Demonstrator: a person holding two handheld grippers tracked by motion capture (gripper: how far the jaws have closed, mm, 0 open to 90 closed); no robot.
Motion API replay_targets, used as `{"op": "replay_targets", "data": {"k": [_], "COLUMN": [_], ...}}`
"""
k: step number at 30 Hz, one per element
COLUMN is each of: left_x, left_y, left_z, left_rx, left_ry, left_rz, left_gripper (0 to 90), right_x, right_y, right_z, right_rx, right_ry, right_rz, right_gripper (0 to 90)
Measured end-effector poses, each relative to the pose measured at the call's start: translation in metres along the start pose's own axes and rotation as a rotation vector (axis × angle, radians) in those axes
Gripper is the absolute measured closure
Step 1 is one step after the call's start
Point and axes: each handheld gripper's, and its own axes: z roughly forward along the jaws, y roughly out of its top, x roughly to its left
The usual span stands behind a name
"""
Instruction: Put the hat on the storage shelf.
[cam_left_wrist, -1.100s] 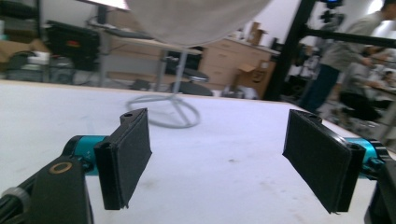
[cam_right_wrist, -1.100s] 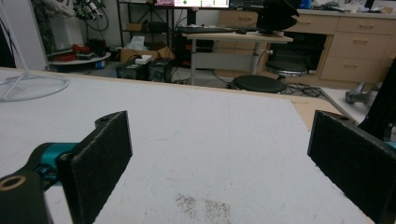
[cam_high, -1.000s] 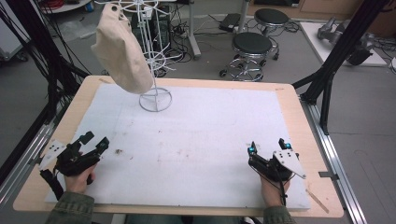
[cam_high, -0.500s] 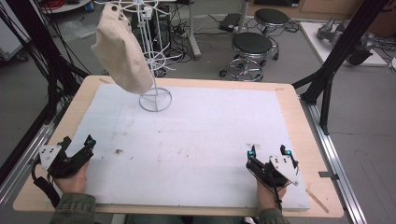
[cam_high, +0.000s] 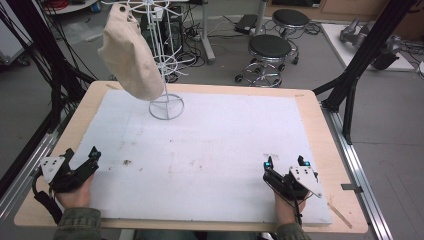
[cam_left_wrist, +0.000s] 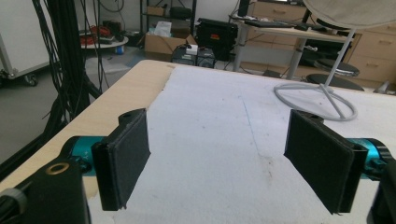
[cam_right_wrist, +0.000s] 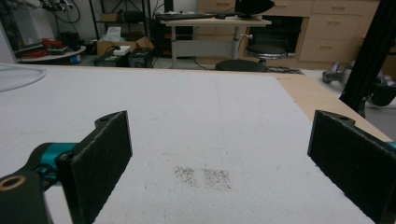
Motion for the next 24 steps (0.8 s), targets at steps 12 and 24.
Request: {"op": "replay_targets", "data": {"k": [12, 24], "left_x": [-0.0023, 0.0005], "left_y": [-0.0008, -0.0019], "left_z": [-0.0003, -0.0045], "left_rx": [0.004, 0.009], "left_ry": [-0.015, -0.029], "left_rz": [0.013, 0.010], "left_gripper": [22.1, 22.2], "right_x": [-0.0013, 0.0008], "right_y": [0.0002, 0.0007], "right_z": [0.0014, 0.0052], "right_rx": [0.007, 0.016], "right_ry": [0.010, 0.030], "right_rz": [0.016, 0.018], "right_gripper": [5.3, 5.3]}}
